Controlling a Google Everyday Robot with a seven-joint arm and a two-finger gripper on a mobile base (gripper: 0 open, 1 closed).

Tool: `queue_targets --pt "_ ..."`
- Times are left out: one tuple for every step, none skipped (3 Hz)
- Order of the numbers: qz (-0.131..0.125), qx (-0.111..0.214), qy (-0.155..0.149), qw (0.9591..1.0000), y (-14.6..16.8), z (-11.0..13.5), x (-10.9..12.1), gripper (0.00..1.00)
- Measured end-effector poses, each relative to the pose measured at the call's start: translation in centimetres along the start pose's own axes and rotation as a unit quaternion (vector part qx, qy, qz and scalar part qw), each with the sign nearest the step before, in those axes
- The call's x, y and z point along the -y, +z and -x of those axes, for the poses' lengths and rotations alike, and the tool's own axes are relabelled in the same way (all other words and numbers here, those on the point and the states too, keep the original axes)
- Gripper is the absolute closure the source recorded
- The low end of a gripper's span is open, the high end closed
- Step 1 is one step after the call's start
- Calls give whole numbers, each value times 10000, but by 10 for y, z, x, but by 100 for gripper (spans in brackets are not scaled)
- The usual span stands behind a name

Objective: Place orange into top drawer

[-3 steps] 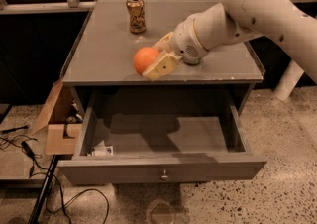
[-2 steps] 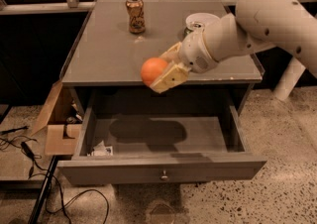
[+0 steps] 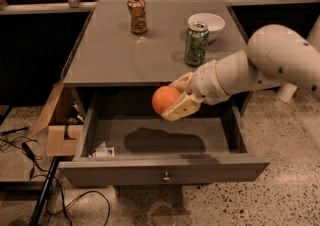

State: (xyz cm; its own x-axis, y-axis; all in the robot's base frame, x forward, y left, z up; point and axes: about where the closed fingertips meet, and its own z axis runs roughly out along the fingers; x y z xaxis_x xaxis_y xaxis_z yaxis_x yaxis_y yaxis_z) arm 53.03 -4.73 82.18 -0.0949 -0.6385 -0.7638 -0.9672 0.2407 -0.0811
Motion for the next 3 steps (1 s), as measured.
queue_targets --pt "-5 78 -38 10000 18 -31 -5 100" --pt "1 54 -50 10000 20 -33 -5 100" --pt "-57 -135 -260 9996 28 -54 -4 100"
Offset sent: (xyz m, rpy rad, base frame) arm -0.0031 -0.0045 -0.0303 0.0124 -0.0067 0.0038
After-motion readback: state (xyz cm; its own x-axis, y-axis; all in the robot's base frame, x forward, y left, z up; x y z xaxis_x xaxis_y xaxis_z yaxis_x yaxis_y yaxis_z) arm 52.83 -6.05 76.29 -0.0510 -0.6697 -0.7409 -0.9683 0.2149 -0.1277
